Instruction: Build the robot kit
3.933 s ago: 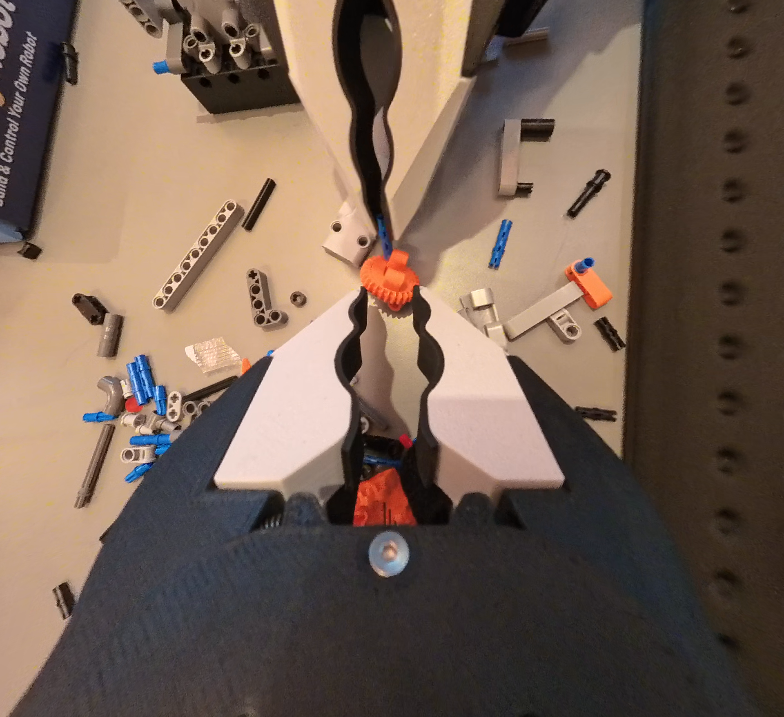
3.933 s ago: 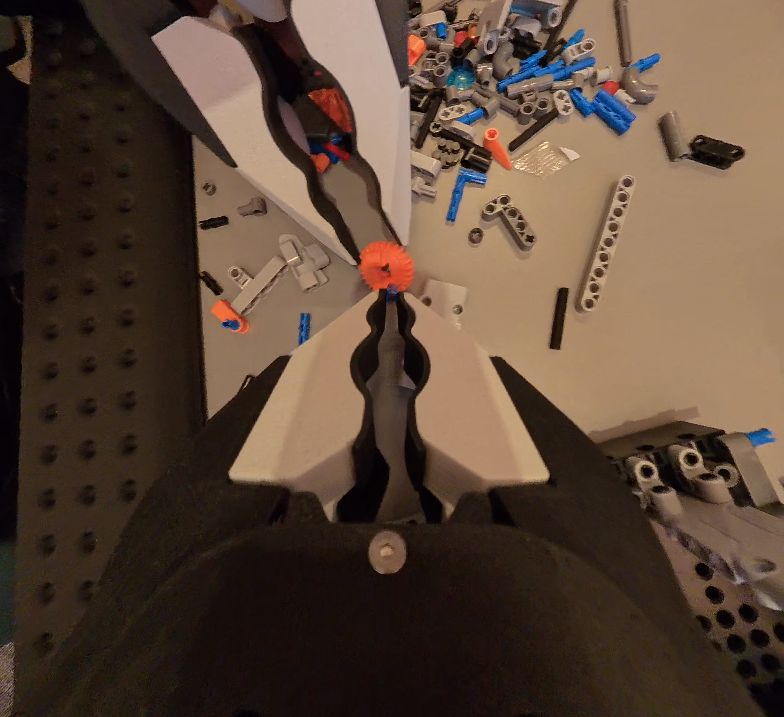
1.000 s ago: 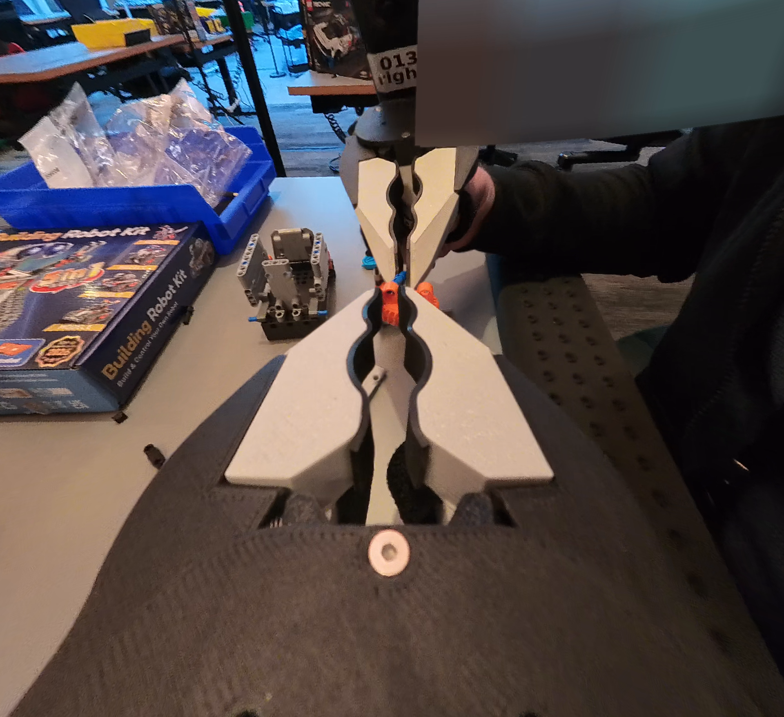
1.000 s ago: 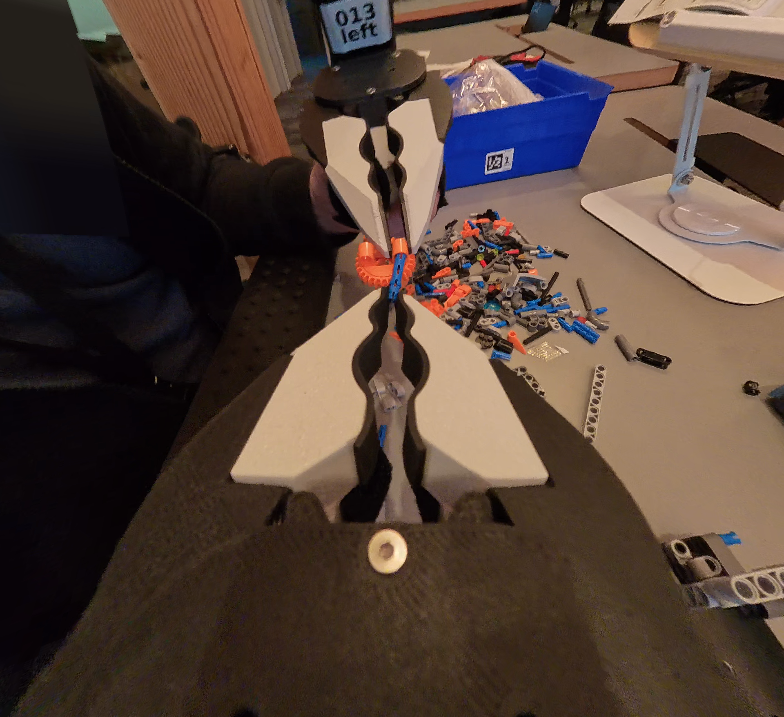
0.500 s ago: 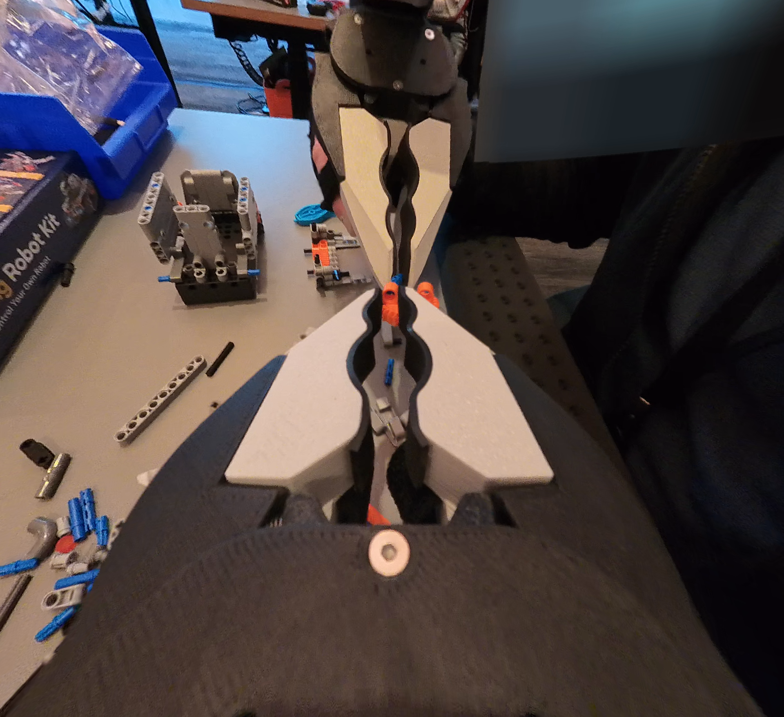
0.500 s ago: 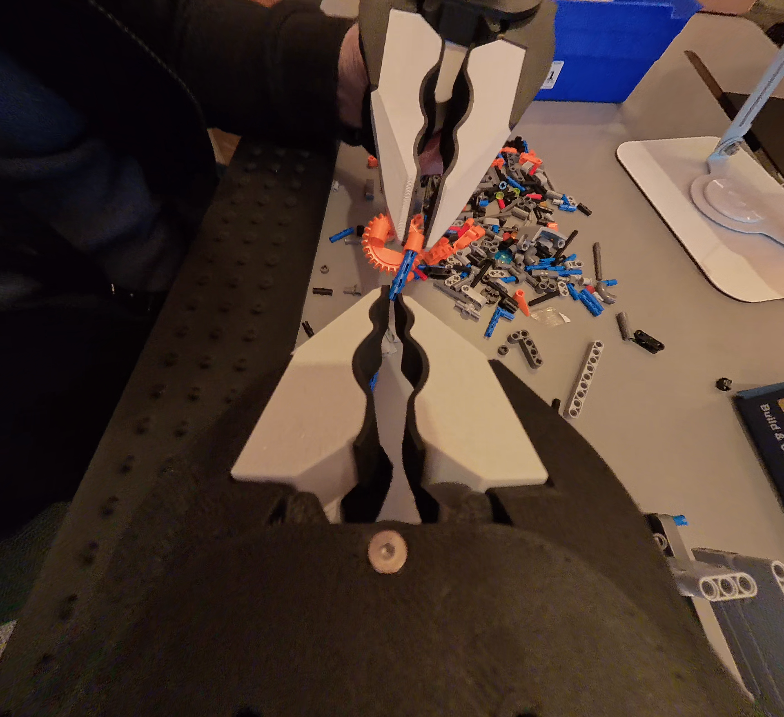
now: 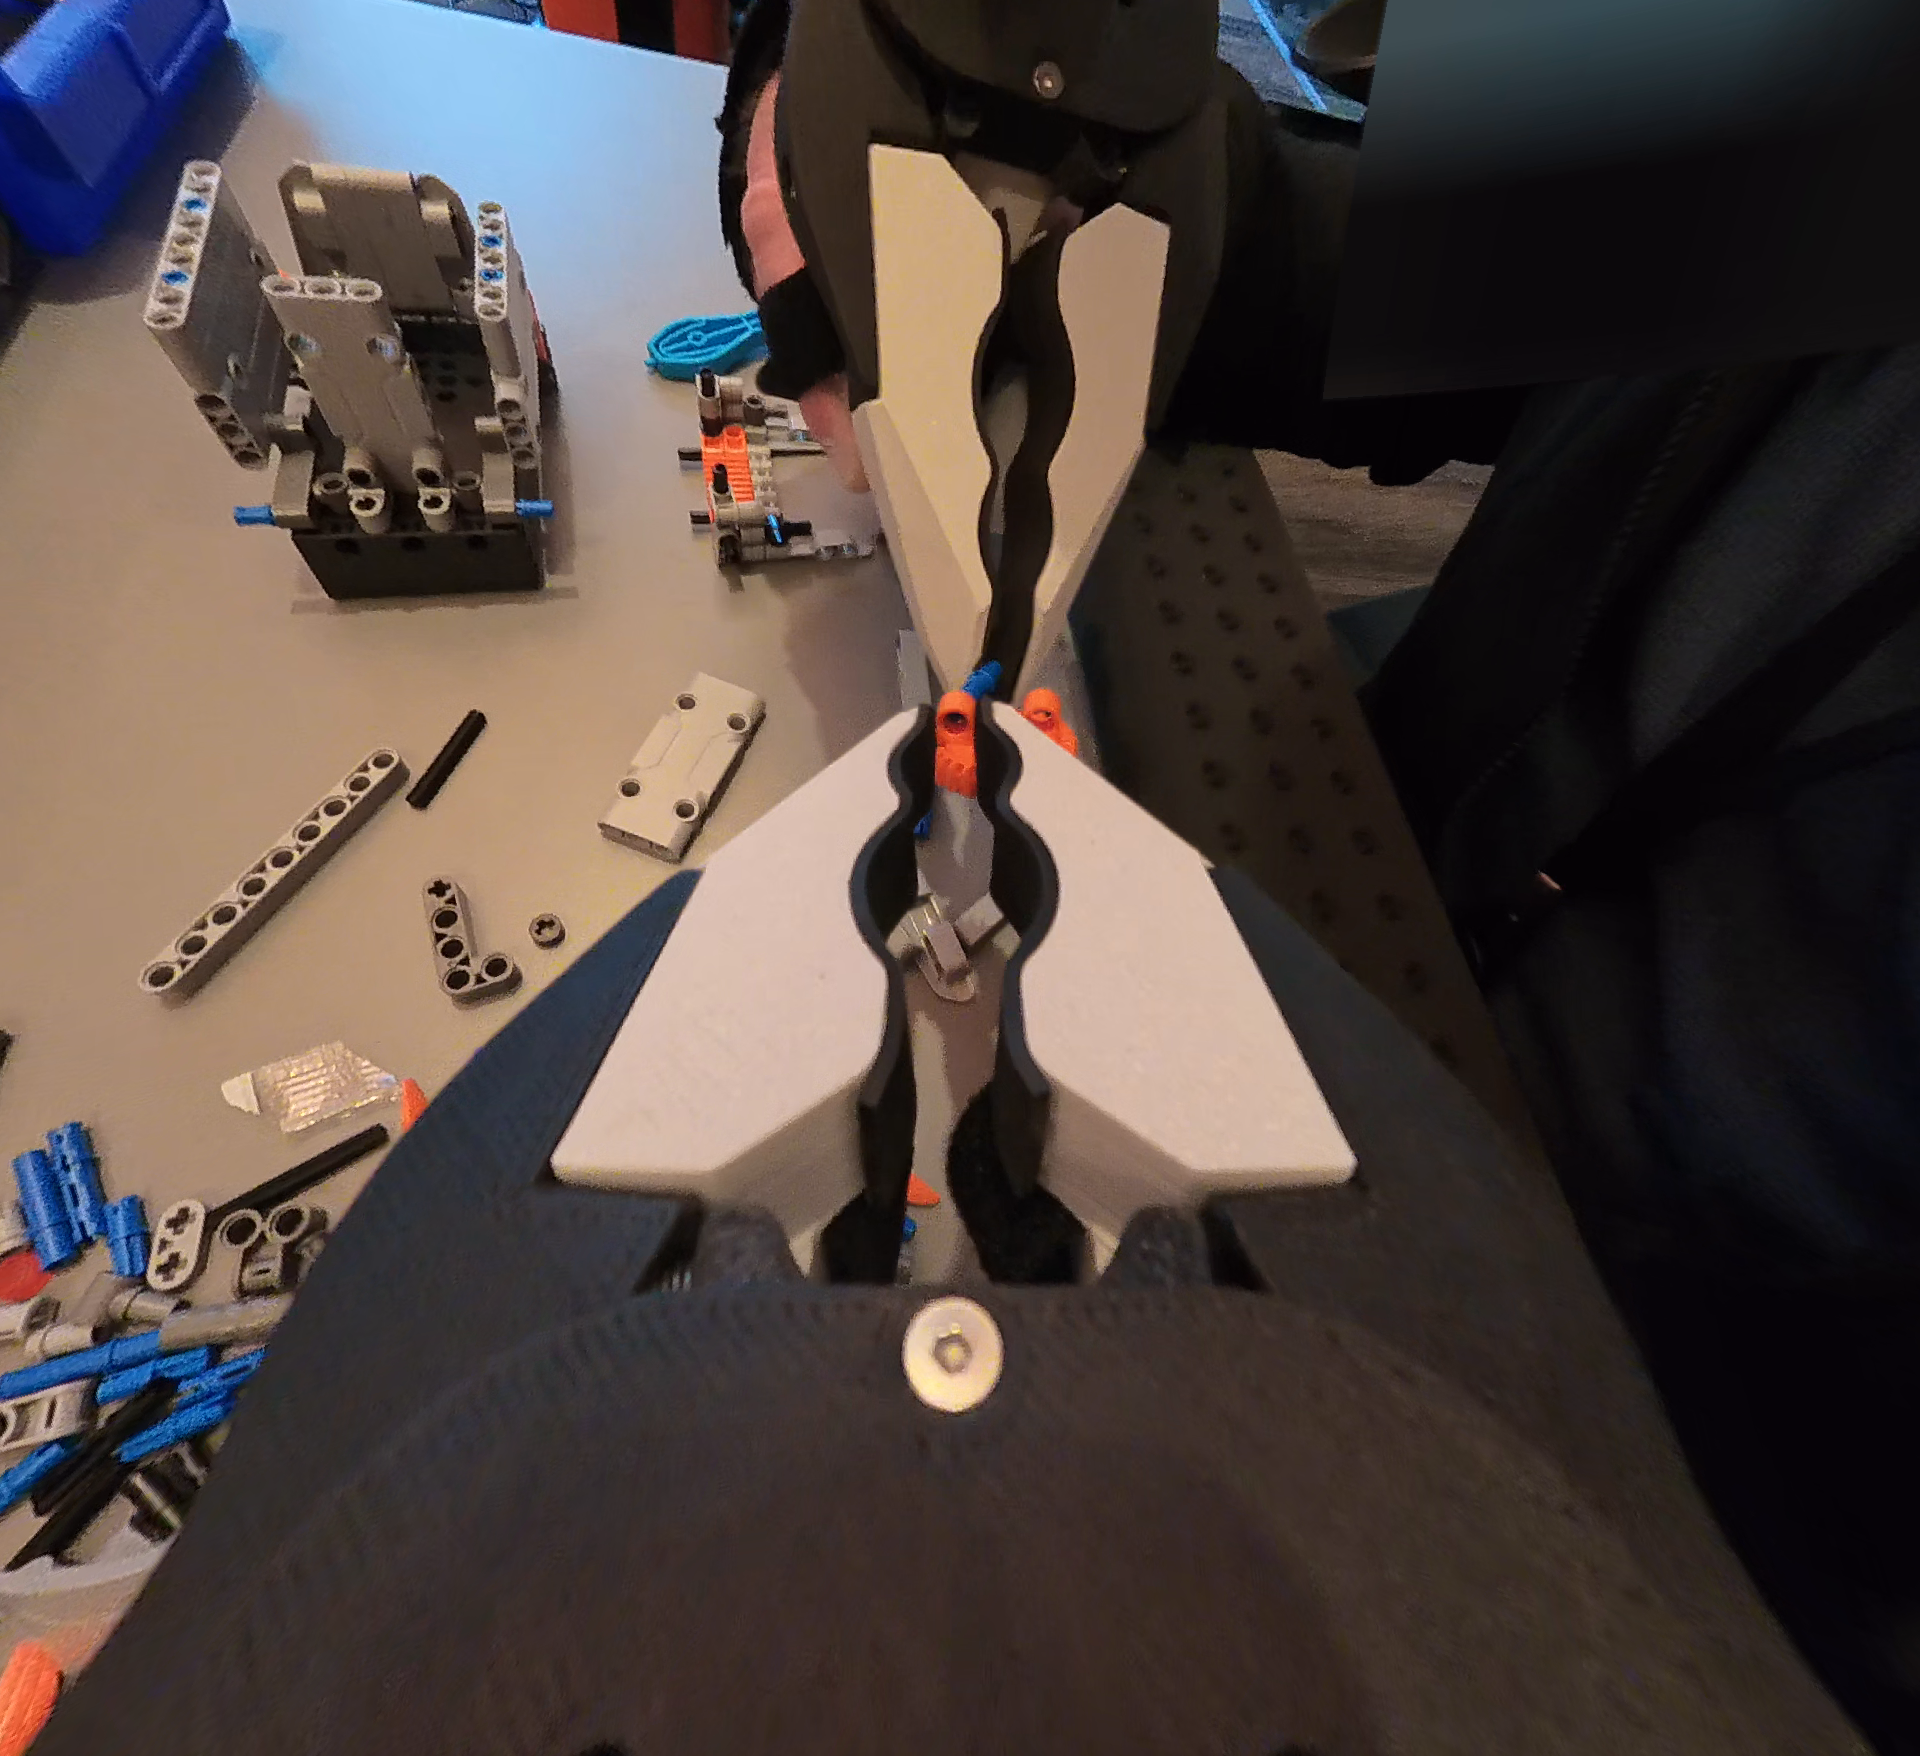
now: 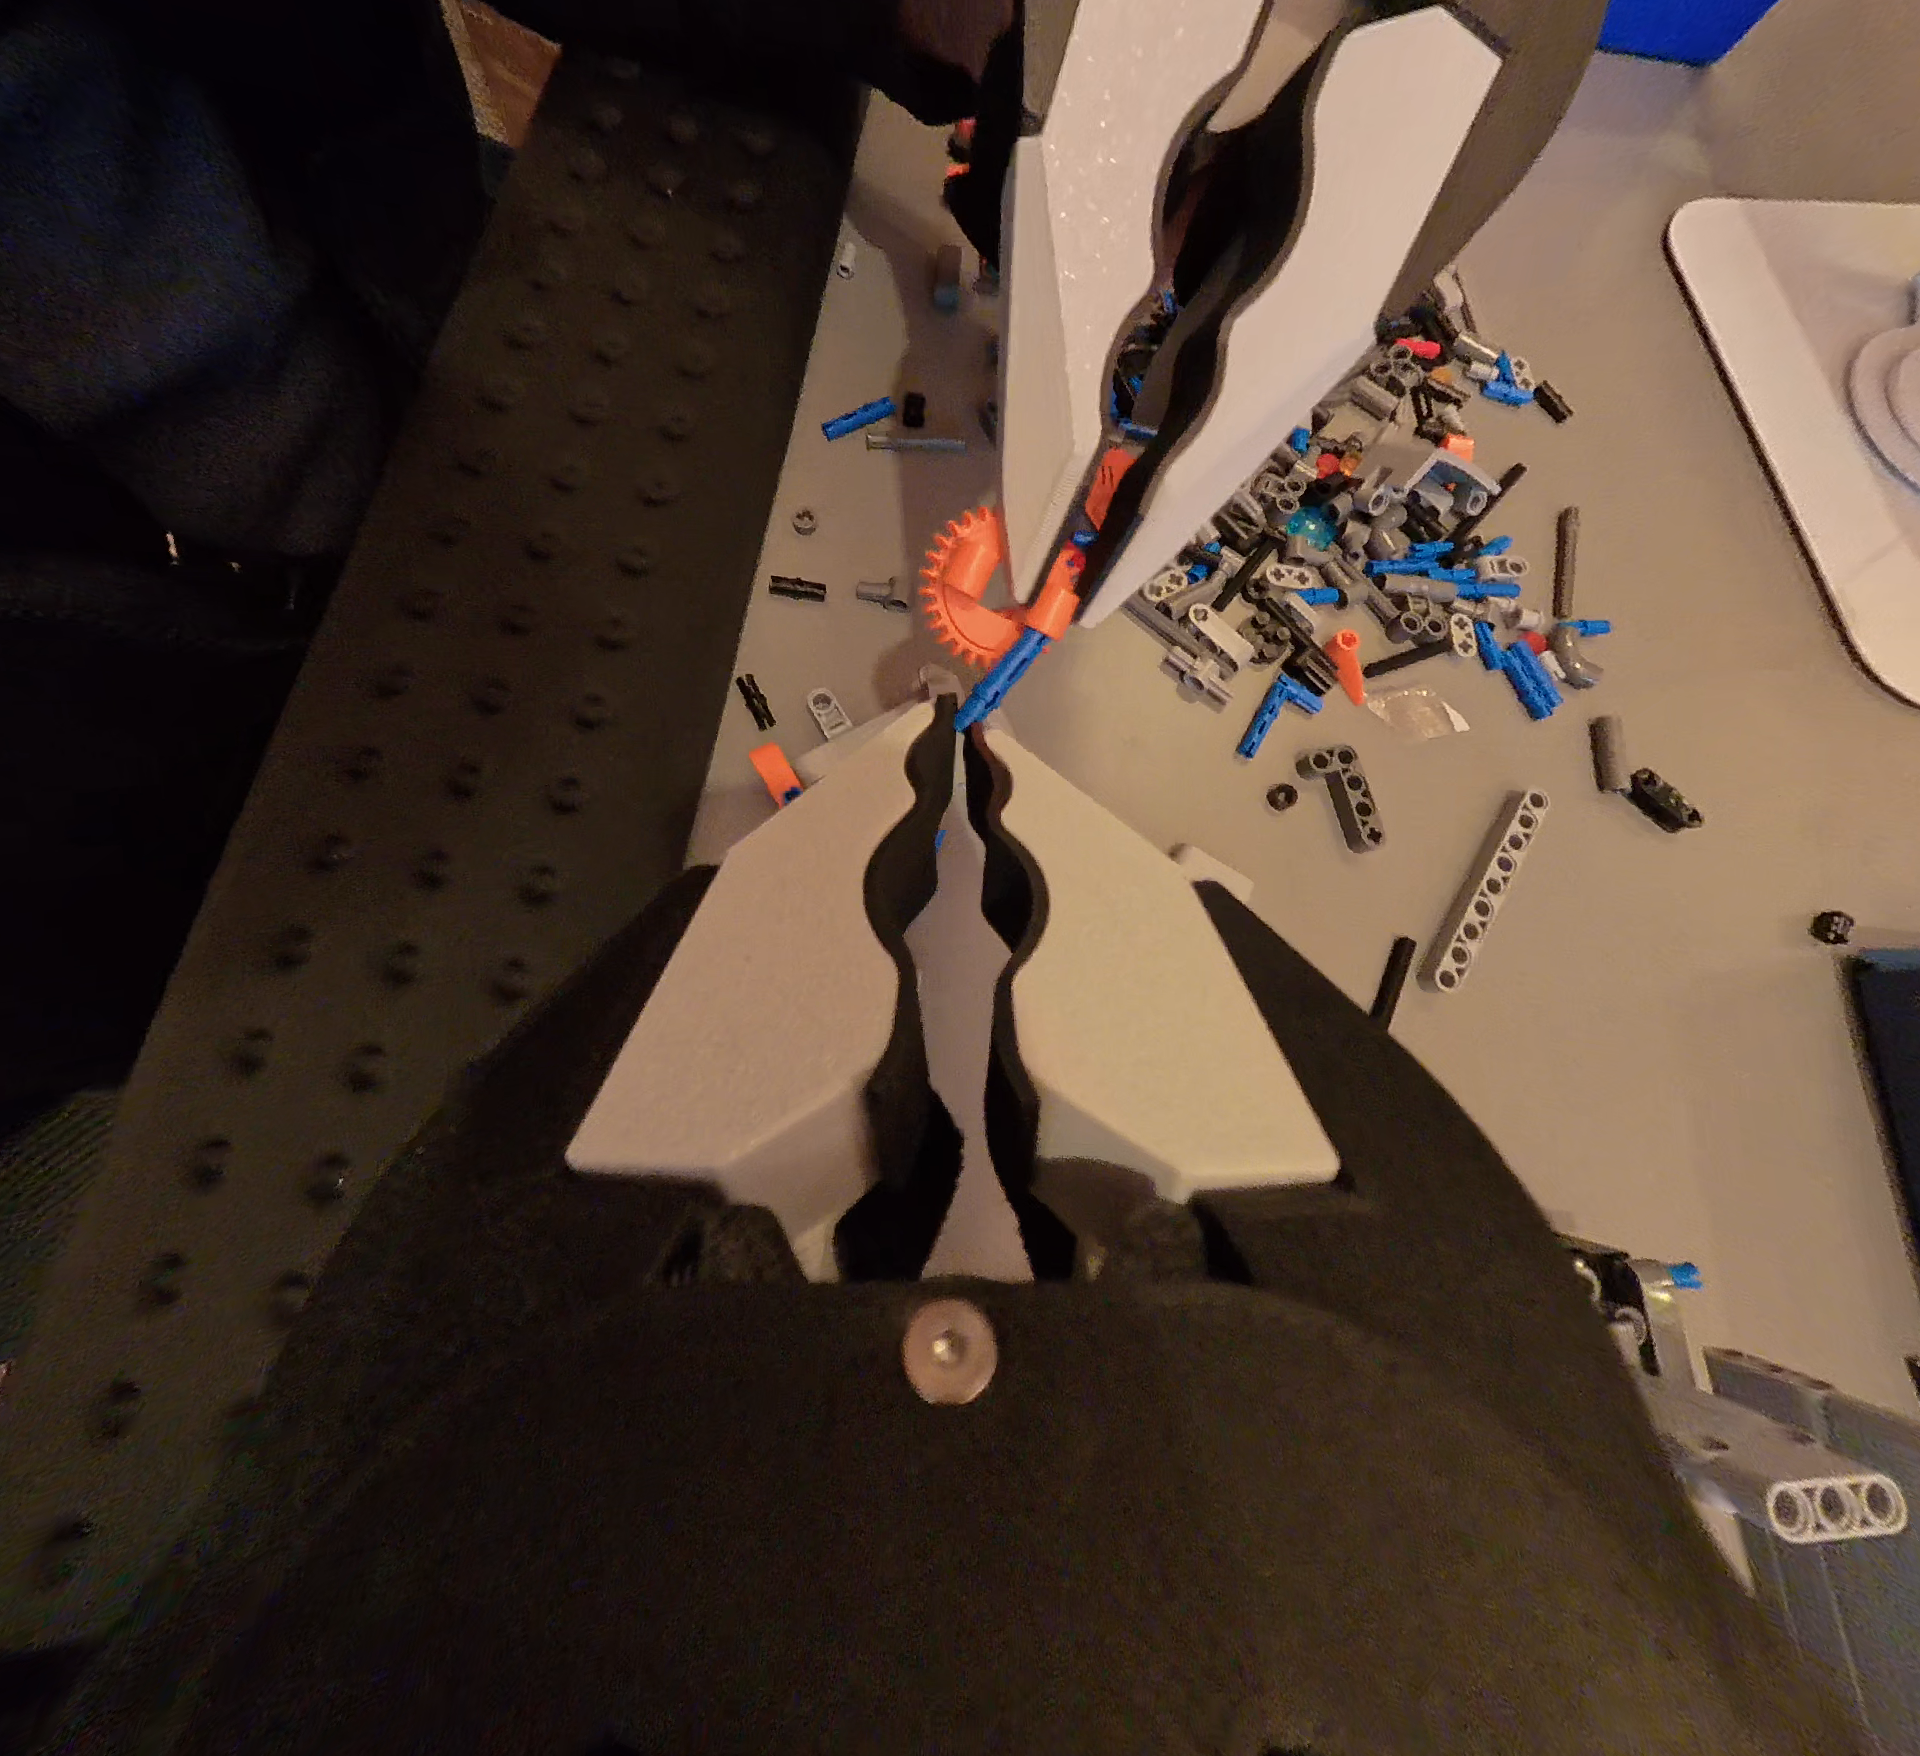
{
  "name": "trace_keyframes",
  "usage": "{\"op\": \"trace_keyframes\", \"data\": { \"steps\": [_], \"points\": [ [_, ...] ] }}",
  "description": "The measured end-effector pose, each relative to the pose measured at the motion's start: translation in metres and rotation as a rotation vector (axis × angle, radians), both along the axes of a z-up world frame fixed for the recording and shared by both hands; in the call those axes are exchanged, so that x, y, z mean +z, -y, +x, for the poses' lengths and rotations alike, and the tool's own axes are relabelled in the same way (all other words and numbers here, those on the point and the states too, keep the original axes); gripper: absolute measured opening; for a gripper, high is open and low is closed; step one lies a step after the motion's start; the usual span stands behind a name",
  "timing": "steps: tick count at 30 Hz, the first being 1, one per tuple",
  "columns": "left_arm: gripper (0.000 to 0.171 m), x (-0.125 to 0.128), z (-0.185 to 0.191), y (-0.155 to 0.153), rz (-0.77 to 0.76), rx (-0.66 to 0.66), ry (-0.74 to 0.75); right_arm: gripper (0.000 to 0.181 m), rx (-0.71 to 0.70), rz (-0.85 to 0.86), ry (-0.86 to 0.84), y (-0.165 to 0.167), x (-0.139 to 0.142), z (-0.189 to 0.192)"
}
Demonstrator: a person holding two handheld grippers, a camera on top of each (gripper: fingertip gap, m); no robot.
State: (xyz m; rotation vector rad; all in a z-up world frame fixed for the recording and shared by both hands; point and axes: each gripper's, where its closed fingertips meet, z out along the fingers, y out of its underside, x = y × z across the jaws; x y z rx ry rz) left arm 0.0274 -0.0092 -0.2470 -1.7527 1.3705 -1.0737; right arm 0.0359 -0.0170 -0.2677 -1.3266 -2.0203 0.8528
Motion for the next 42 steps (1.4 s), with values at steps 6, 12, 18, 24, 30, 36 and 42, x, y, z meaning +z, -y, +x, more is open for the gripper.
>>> {"op": "trace_keyframes", "data": {
  "steps": [6,12,18,24,30,36,42],
  "points": [
    [0.005,-0.005,0.002,0.002,-0.023,-0.006,0.003,0.002,-0.061,-0.048,0.000,-0.011,-0.005,0.000],
    [0.005,-0.004,0.000,0.000,-0.011,0.010,0.009,0.002,-0.091,-0.079,-0.024,-0.014,-0.003,-0.003],
    [0.005,-0.004,0.001,0.000,-0.006,0.013,0.007,0.004,-0.118,-0.077,-0.034,-0.017,-0.002,-0.005],
    [0.005,-0.004,0.000,-0.004,0.005,0.037,0.002,0.002,-0.114,-0.039,-0.020,-0.016,-0.004,-0.004],
    [0.005,-0.013,-0.001,-0.007,0.035,0.058,-0.061,0.001,-0.140,0.013,0.050,-0.018,-0.014,-0.003],
    [0.005,-0.026,-0.002,-0.012,0.072,0.088,-0.138,0.000,-0.184,0.042,0.122,-0.023,-0.027,-0.003],
    [0.005,-0.032,-0.002,-0.016,0.083,0.108,-0.170,0.000,-0.211,0.045,0.158,-0.026,-0.035,-0.004]
  ]
}}
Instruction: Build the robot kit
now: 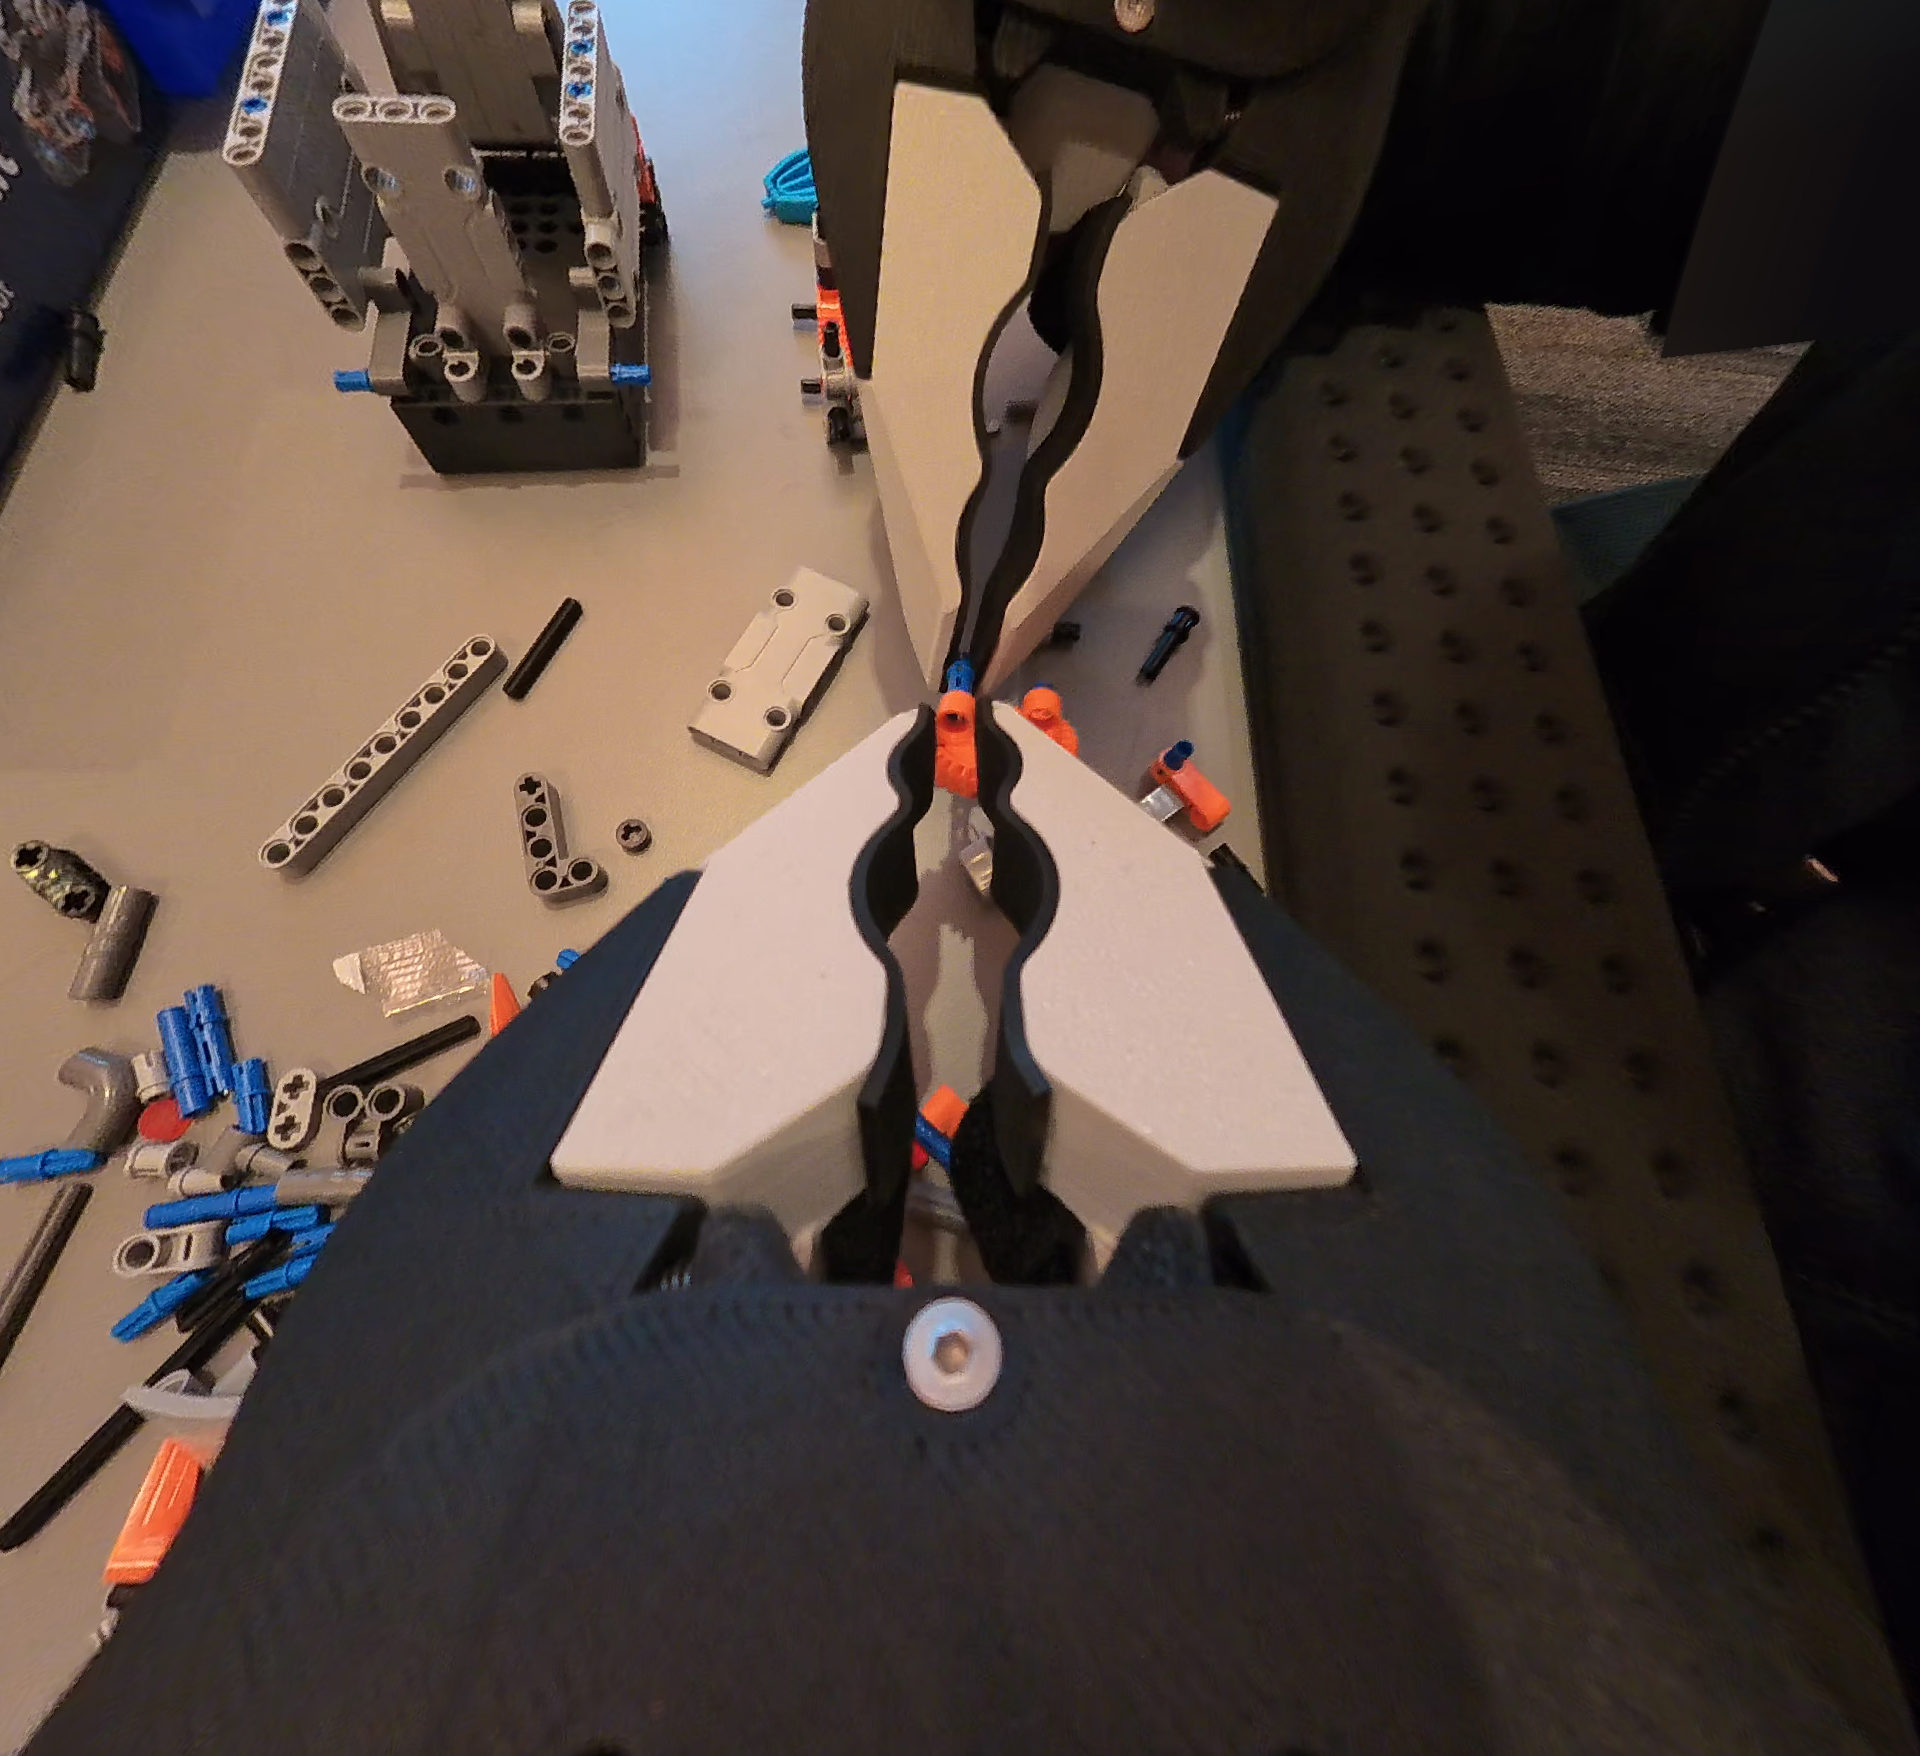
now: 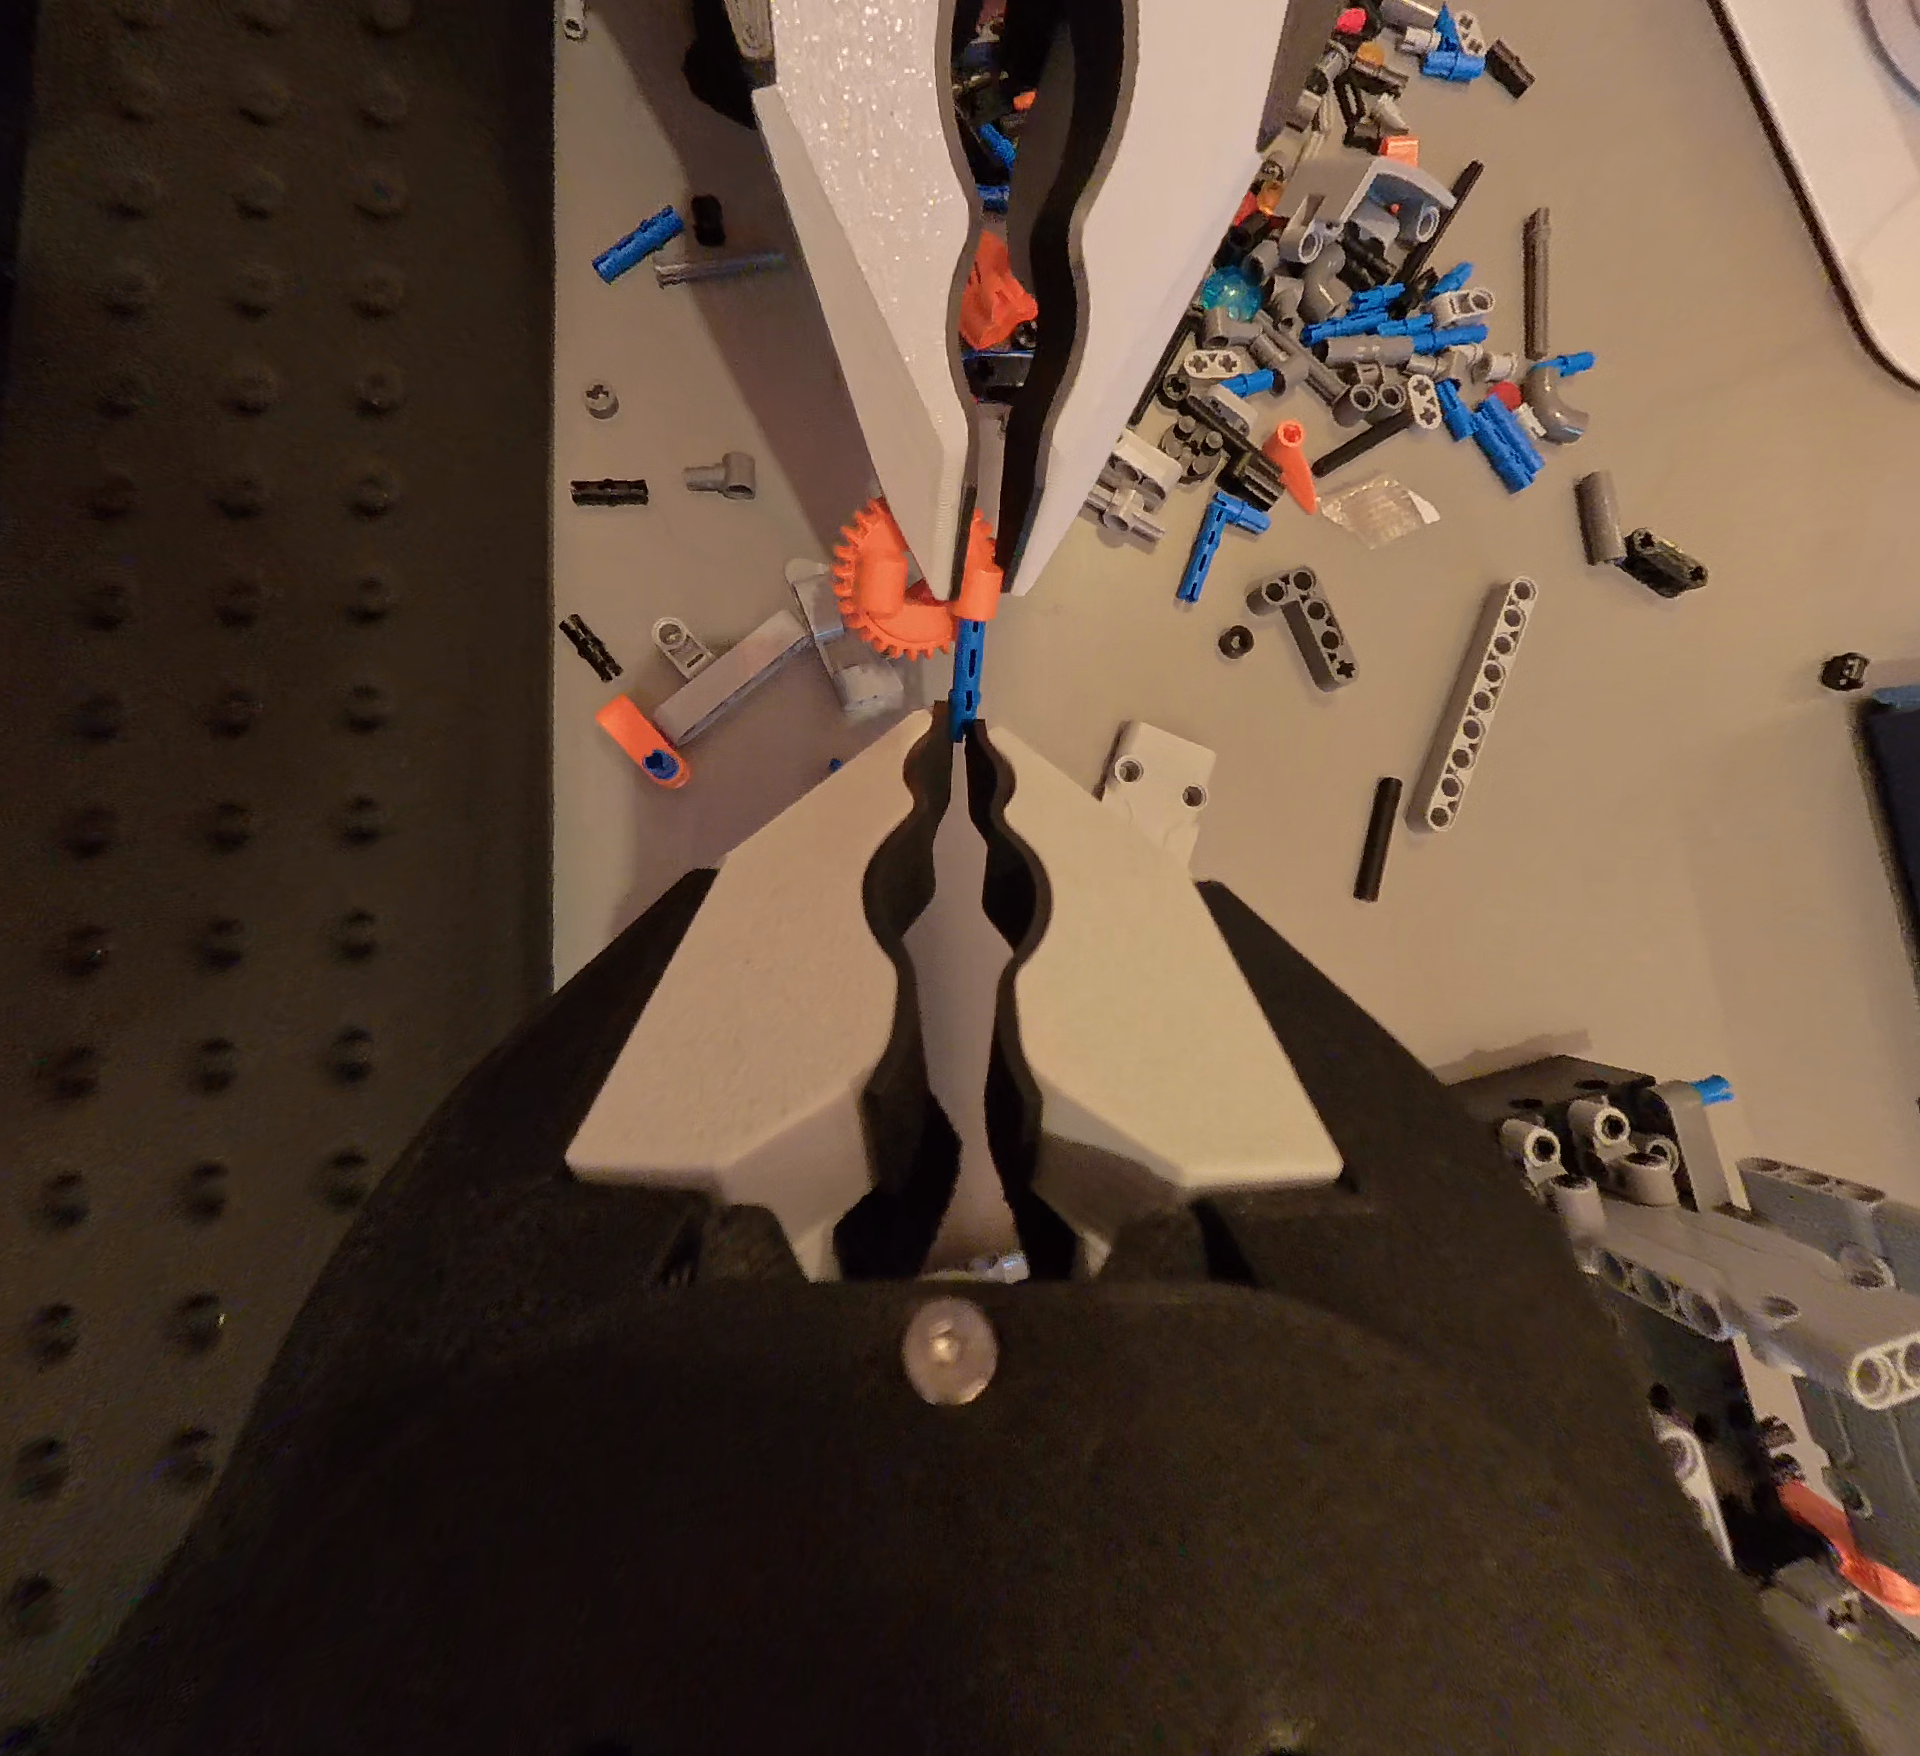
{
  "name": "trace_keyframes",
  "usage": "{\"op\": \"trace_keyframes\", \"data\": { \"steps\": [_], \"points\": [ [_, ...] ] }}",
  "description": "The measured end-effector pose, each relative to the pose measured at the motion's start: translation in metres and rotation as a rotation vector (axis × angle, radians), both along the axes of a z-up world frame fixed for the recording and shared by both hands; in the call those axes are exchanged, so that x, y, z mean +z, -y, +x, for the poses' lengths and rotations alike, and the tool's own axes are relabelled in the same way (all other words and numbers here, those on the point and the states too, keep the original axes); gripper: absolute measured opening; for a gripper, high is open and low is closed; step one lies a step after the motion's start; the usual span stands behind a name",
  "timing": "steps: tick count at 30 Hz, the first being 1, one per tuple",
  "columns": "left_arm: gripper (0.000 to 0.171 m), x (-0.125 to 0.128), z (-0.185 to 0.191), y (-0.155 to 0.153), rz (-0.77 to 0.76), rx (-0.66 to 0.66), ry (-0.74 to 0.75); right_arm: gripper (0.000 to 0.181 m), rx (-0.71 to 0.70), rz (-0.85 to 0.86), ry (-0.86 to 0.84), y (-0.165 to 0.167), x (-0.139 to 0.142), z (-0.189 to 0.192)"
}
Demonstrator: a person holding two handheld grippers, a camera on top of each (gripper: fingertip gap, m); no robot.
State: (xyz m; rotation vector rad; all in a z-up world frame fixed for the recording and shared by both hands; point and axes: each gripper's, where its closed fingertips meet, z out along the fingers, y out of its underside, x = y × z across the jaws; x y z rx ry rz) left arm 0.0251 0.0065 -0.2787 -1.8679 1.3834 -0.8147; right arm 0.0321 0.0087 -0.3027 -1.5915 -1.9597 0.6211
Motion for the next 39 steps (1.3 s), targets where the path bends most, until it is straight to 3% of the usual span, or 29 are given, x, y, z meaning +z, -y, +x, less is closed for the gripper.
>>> {"op": "trace_keyframes", "data": {
  "steps": [11,26,39],
  "points": [
    [0.005,-0.026,-0.006,-0.008,0.009,0.043,-0.128,0.000,-0.001,-0.033,0.077,0.005,-0.021,-0.005],
    [0.005,-0.039,-0.006,-0.003,-0.059,0.023,-0.146,0.002,-0.025,-0.085,0.072,-0.003,-0.031,-0.002],
    [0.005,-0.033,-0.004,-0.003,-0.051,0.021,-0.106,0.002,-0.016,-0.128,-0.012,-0.002,-0.019,-0.006]
  ]
}}
